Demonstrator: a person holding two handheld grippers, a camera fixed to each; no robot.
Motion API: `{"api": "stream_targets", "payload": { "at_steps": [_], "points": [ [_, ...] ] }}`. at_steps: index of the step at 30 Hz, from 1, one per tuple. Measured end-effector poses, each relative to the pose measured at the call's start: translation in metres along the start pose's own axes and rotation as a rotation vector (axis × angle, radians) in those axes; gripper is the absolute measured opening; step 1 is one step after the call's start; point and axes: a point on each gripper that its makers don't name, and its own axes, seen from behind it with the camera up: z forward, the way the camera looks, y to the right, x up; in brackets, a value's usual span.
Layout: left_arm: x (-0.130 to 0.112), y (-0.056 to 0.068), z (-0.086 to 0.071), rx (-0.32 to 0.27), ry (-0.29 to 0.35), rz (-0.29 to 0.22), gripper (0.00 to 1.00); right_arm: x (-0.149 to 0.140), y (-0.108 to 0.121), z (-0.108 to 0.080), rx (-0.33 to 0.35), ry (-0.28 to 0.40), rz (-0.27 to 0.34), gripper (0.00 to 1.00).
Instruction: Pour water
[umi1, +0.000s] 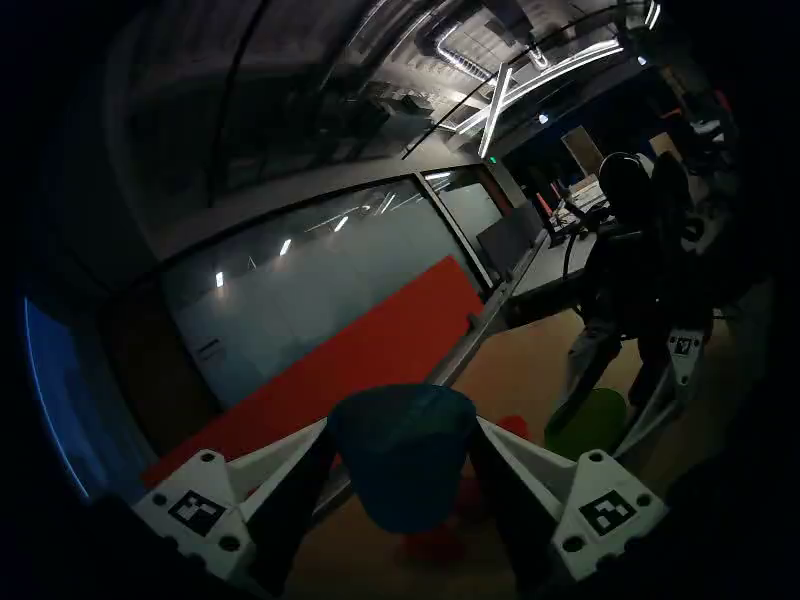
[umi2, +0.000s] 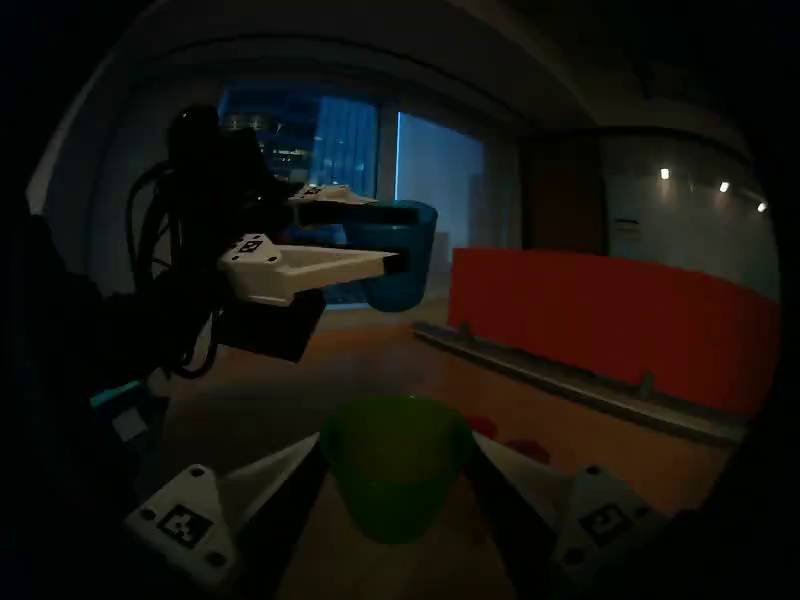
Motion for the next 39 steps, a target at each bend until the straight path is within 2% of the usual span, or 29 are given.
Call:
{"api": "stream_targets", "payload": {
  "at_steps": [14,23,27,35,39],
  "points": [
    [0.020,-0.007,0.000,0.003,0.004,0.121,0.87,0.005,-0.009,0.011,0.030,0.010,0.008,1.00],
    [0.028,-0.007,-0.003,0.011,-0.003,0.216,0.87,0.008,-0.014,0.018,0.045,0.014,0.003,1.00],
    [0.032,-0.005,-0.002,0.008,0.000,0.242,0.87,0.010,-0.016,0.021,0.052,0.015,0.002,1.00],
    [0.037,-0.010,0.003,0.024,-0.001,0.316,0.87,0.014,-0.017,0.024,0.058,0.015,-0.005,1.00],
    [0.040,-0.012,0.005,0.025,-0.001,0.334,0.87,0.013,-0.018,0.024,0.059,0.014,-0.006,1.00]
  ]
}}
